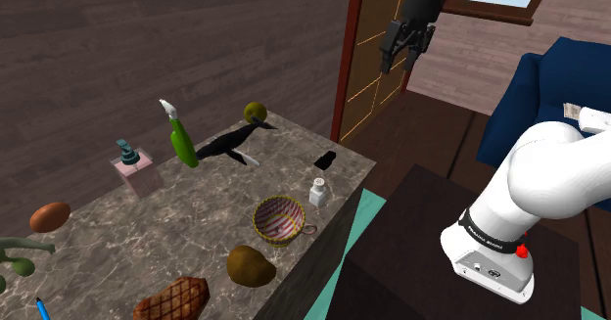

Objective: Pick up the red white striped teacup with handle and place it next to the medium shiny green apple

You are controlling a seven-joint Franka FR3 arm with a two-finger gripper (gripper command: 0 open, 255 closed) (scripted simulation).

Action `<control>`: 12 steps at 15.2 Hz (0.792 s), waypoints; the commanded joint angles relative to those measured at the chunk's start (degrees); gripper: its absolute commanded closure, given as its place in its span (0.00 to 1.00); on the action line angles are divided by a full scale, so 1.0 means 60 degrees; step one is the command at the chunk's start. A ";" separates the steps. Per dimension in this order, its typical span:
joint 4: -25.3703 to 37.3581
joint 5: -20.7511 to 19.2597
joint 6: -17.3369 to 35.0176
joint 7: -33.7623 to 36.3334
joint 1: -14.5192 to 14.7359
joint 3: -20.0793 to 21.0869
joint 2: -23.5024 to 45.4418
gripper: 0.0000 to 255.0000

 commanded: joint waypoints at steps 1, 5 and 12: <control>0.0000 0.0000 0.0000 0.0000 0.0000 0.0000 0.0000 0.00; -0.0910 0.0355 0.1139 0.0513 0.0206 0.0568 0.0155 0.00; -0.2032 0.1012 0.3300 0.1386 0.0646 0.1619 0.1043 0.00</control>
